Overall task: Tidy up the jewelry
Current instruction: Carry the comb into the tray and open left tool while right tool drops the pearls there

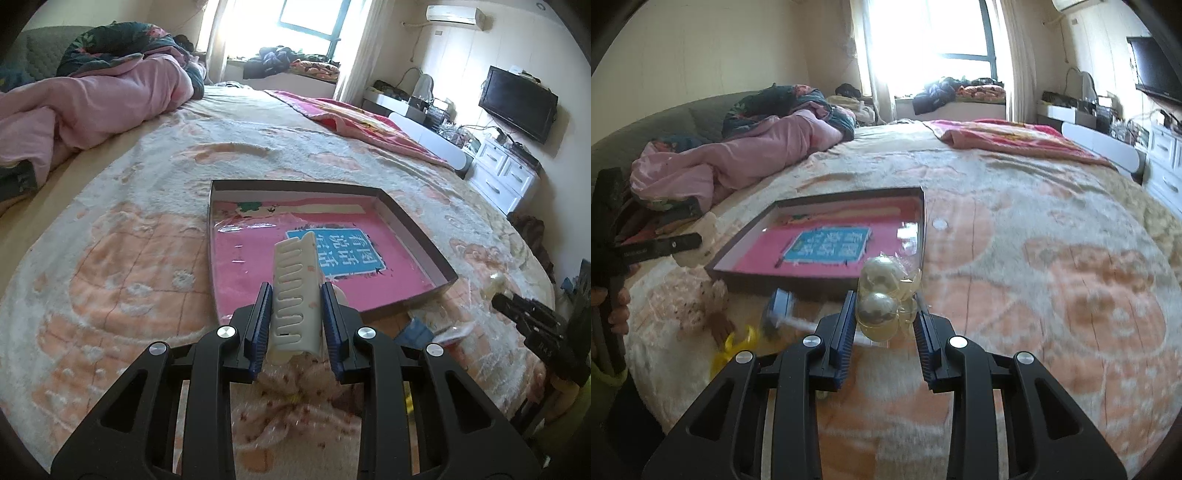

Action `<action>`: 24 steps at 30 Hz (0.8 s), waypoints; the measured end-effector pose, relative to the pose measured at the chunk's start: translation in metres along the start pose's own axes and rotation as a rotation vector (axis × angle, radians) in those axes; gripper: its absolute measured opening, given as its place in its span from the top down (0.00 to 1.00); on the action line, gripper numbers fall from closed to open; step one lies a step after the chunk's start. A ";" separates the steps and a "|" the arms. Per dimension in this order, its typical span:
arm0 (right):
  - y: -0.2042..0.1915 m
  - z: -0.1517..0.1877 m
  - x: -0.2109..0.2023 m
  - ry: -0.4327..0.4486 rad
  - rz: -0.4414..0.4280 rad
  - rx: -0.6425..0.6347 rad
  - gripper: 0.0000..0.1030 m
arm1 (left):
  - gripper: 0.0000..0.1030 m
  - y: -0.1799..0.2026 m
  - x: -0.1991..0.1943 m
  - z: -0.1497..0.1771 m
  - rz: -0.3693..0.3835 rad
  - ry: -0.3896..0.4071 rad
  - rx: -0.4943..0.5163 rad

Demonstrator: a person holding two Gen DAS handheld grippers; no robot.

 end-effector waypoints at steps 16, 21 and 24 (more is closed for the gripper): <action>-0.008 -0.040 0.083 -0.079 -0.015 -0.069 0.72 | 0.81 0.000 0.048 -0.010 -0.030 -0.050 0.001; -0.012 -0.035 0.108 -0.142 -0.026 -0.081 0.72 | 0.81 -0.002 0.062 -0.008 -0.050 -0.073 0.015; -0.012 -0.030 0.118 -0.177 -0.023 -0.080 0.72 | 0.81 -0.004 0.068 -0.005 -0.062 -0.081 0.018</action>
Point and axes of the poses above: each gripper's, at about its wrist camera, not at the fingertips, and x roughly the way its jaws point, y to its right, z to its underside, the point moved 8 cm from there along x, roughly the way its jaws point, and after that the axes turned 1 degree about z, right-handed, at the moved point
